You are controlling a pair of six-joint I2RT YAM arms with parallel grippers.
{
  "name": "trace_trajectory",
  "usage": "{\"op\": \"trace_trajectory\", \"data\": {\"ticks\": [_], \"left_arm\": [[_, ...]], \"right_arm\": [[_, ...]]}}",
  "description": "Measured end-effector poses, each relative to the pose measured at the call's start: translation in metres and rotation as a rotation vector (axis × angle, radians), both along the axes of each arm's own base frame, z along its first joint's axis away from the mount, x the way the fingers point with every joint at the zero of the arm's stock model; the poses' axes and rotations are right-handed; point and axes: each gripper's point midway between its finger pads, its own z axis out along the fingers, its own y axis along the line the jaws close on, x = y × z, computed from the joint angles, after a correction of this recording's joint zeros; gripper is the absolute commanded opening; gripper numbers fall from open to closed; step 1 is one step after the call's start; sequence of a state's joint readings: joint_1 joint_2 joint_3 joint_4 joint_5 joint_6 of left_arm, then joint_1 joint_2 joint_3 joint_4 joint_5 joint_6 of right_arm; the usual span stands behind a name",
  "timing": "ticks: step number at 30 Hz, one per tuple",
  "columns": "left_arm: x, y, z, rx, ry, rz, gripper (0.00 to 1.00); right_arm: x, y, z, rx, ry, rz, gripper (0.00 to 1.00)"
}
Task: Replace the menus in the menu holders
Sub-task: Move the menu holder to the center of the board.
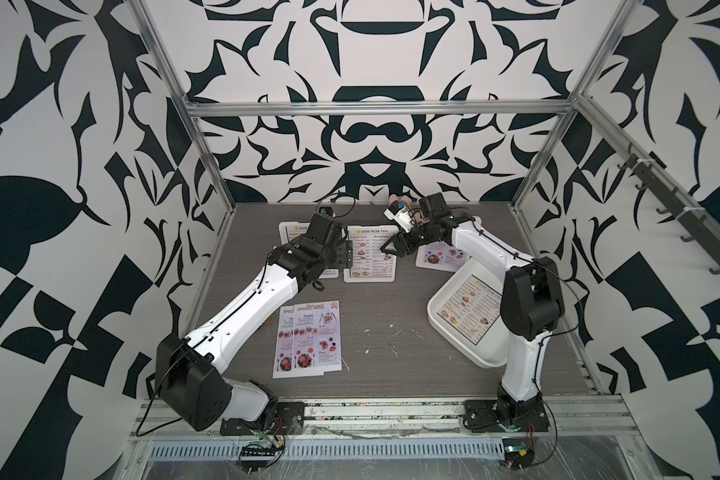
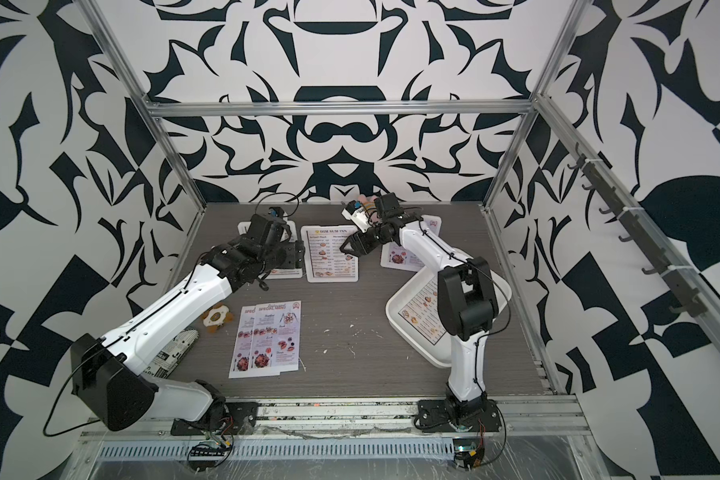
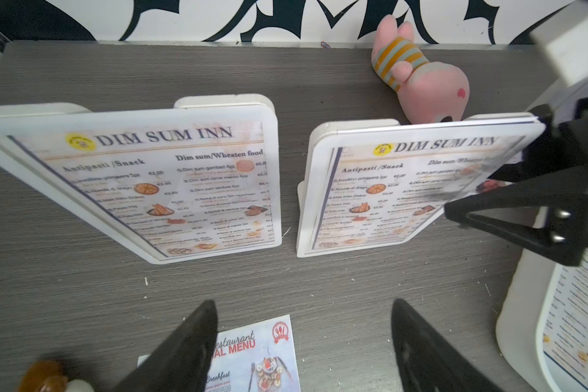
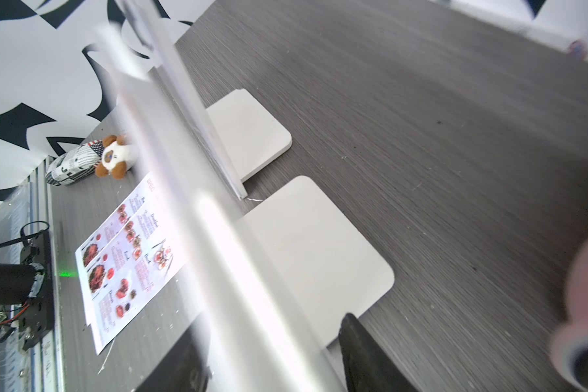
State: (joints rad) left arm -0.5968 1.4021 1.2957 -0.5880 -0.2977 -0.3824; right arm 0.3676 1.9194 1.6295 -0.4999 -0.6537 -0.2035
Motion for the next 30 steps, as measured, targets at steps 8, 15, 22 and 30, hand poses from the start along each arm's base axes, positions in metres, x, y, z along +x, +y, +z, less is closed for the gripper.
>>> {"op": "trace_trajectory", "data": {"ticks": [8, 15, 22, 30], "left_arm": [[-0.007, -0.023, -0.037, -0.037, 0.073, -0.038, 0.70], [-0.001, -0.031, -0.051, -0.043, 0.099, -0.037, 0.74], [0.013, -0.046, -0.018, -0.070, 0.051, -0.073, 0.75], [0.016, -0.049, -0.005, -0.068, 0.038, -0.086, 0.76]], "right_arm": [[-0.027, -0.064, 0.062, 0.005, -0.107, -0.224, 0.63], [-0.014, -0.180, 0.072, -0.010, -0.137, -0.631, 0.68], [-0.022, -0.274, 0.010, 0.001, -0.023, -0.908, 0.71], [0.011, -0.263, -0.025, 0.068, -0.015, -0.786, 0.73]]}}
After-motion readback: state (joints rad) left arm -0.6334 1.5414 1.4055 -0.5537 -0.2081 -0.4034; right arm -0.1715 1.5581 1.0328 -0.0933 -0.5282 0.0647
